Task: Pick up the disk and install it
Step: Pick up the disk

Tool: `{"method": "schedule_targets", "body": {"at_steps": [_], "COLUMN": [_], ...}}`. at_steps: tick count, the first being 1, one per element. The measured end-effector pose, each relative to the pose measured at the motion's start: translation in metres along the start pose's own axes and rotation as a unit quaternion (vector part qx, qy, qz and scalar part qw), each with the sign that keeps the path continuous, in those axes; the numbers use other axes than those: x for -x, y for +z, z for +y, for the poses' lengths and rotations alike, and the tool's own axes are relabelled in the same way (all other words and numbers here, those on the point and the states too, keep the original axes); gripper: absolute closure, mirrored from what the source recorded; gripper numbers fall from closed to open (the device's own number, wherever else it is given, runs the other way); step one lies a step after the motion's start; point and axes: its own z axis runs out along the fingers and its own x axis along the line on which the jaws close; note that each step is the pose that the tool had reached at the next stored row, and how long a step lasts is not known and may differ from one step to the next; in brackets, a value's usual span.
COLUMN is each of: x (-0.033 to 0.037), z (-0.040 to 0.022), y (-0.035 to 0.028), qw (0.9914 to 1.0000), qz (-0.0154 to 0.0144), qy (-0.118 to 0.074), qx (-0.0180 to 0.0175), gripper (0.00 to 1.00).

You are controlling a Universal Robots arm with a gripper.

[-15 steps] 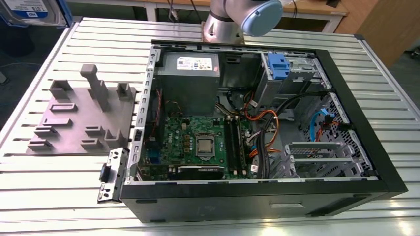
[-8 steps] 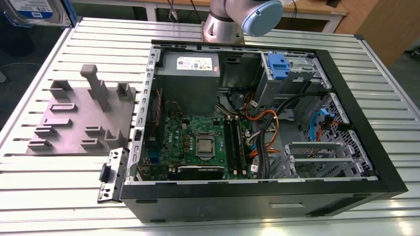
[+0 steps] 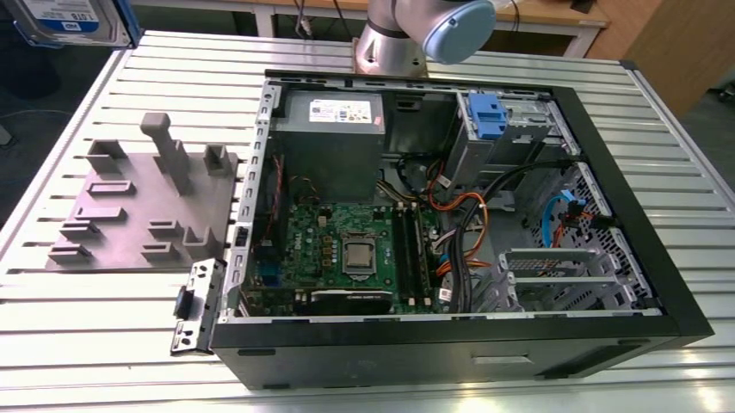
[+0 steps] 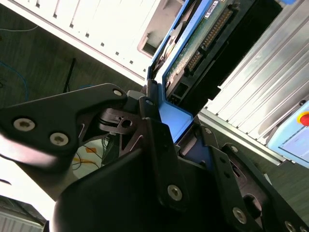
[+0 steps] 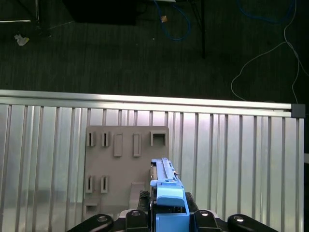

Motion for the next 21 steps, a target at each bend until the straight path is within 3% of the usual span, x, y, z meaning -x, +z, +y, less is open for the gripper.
{"method": "schedule_targets", "body": {"at_steps": [21], "x": [-0.0003], "z": [-0.0118], "y": [-0.0004], "qw": [1.0], "qz": [0.0], "qy": [0.0], "qx": [0.0], "gripper": [0.63]}}
